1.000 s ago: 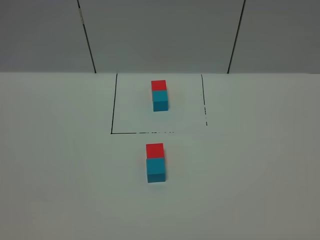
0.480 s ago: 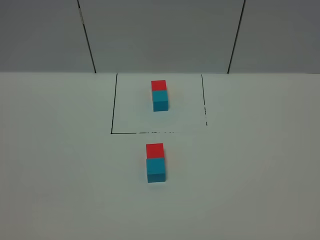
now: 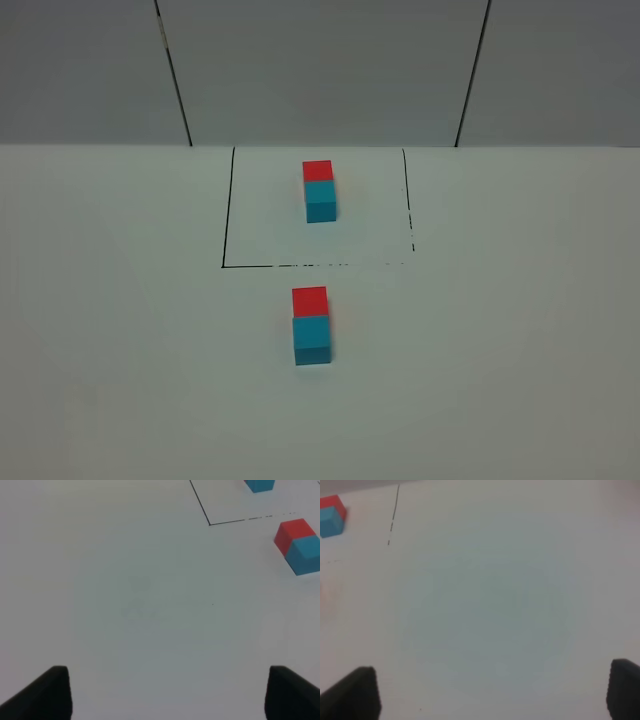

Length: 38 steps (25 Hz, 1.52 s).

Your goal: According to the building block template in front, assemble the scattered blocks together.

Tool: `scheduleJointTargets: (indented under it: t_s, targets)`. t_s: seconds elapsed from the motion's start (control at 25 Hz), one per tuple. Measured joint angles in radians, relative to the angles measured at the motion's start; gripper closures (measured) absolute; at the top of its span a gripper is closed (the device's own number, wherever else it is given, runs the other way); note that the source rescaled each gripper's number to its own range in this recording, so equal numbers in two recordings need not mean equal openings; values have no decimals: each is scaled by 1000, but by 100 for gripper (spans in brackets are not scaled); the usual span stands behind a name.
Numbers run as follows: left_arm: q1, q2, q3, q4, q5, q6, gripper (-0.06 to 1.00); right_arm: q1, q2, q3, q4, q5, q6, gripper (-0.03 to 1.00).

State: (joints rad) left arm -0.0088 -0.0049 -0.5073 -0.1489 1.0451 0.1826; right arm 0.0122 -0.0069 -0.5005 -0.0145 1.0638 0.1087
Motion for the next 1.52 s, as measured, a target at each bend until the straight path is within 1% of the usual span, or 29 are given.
scheduleJointTargets:
  t_s: [1.52]
  targets:
    - [0,0,0,0,0,-1,26,0,0,0,0,-1,0,16]
